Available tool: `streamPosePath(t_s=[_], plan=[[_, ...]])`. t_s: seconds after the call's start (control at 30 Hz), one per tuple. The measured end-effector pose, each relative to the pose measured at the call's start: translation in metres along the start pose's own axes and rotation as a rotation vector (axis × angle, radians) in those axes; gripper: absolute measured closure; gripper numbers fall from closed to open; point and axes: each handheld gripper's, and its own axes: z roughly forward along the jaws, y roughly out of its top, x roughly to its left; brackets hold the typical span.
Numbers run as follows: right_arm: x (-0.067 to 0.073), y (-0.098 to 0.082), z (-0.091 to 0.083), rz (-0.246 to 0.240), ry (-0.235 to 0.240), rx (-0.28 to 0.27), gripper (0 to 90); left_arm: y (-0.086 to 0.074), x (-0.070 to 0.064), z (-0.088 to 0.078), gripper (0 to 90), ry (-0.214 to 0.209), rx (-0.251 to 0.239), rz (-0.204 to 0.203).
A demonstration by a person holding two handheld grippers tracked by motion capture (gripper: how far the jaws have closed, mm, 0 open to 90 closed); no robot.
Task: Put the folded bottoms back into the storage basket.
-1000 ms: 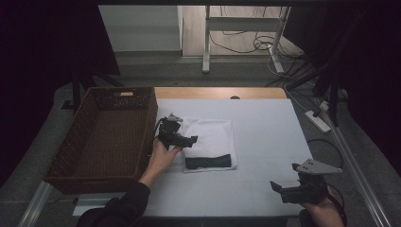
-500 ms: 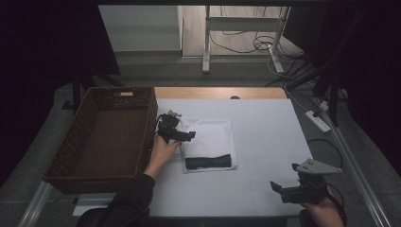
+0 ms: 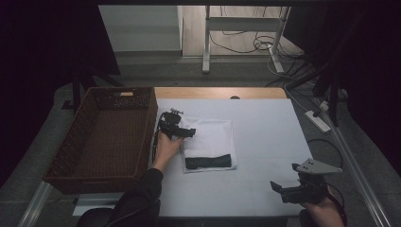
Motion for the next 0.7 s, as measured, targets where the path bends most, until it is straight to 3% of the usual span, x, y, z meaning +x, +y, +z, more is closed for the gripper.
streamPosePath(t_s=[0.2, 0.3, 0.37, 0.47, 0.5, 0.53, 0.57, 0.7], plan=[[0.0, 0.0, 0.0, -0.003, 0.0, 0.003, 0.3, 0.002, 0.014, 0.006, 1.2, 0.004, 0.012, -0.046], [0.0, 0.0, 0.0, -0.002, 0.0, 0.004, 0.3, 0.001, 0.016, 0.007, 4.9, 0.015, 0.013, -0.055], [0.0, 0.0, 0.0, -0.002, 0.001, 0.006, 0.3, 0.002, 0.017, 0.008, 9.7, 0.031, 0.012, -0.037], [0.0, 0.0, 0.0, -0.002, 0.001, 0.007, 0.3, 0.002, 0.017, 0.008, 20.9, 0.051, 0.014, -0.011], [0.0, 0.0, 0.0, -0.002, 0.003, 0.008, 0.3, 0.002, 0.015, 0.007, 26.9, 0.057, 0.015, 0.027], [0.0, 0.0, 0.0, -0.002, 0.003, 0.008, 0.3, 0.002, 0.015, 0.007, 32.0, 0.057, 0.015, 0.027], [0.0, 0.0, 0.0, -0.001, 0.004, 0.008, 0.3, 0.002, 0.013, 0.008, 38.7, 0.06, 0.014, 0.061], [0.0, 0.0, 0.0, -0.003, 0.005, 0.009, 0.3, 0.001, 0.009, 0.009, 61.8, 0.037, -0.006, 0.079]])
